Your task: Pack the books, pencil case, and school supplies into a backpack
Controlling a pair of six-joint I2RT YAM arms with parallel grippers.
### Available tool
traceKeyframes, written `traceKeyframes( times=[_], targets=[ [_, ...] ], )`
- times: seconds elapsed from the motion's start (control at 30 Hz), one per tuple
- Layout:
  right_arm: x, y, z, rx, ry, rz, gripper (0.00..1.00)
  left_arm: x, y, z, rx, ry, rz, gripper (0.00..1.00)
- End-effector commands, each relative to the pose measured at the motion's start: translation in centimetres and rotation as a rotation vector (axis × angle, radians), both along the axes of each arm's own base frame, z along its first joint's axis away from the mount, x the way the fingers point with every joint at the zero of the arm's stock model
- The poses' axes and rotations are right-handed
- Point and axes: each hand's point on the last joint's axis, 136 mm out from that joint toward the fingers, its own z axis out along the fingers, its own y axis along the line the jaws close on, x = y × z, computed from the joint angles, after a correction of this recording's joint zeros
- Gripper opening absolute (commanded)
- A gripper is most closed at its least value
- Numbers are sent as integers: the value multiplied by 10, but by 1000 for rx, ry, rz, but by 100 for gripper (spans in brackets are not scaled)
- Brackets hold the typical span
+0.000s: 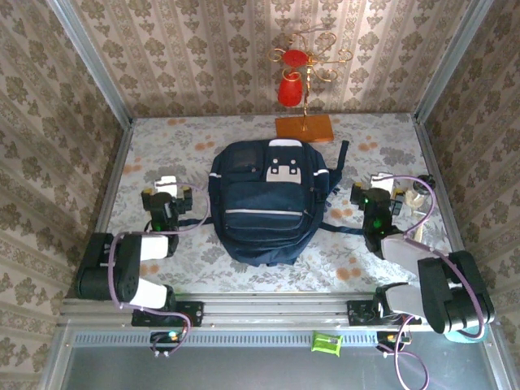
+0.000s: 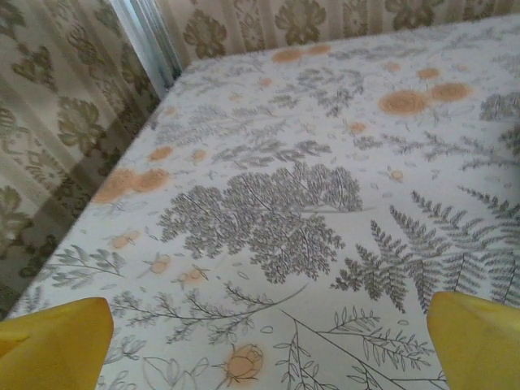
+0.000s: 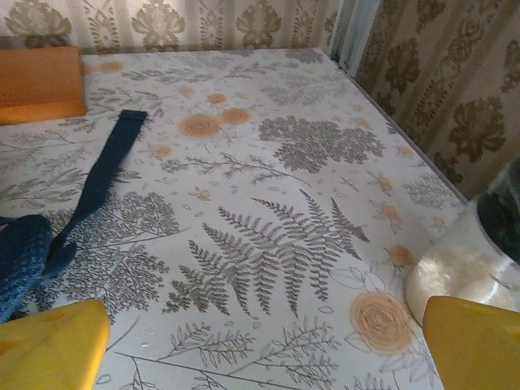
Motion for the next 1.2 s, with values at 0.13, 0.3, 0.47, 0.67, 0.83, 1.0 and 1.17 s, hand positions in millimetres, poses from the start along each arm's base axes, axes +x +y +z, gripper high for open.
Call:
traceKeyframes(
  times=[0.13,0.3,0.47,0.67,0.83,1.0,1.17],
  targets=[
    [37,2,1,77,-112,74,100,20,-6,4,-11,-51,-65,100],
    [50,21,-17,87,-18,194,100,25,3,1,-33,-16,-27,100],
    [49,20,-20,95,-38,200,100,25,4,1,-37,-16,-24,100],
    [49,20,-20,96,-36,201,100,25,4,1,-36,-18,-24,100],
    [49,20,-20,96,-37,201,100,25,5,1,-36,-18,-23,100],
    [48,20,-20,96,-37,201,100,25,4,1,-35,-17,-23,100],
    [49,20,-19,95,-39,202,100,25,5,1,-35,-18,-23,100]
  ],
)
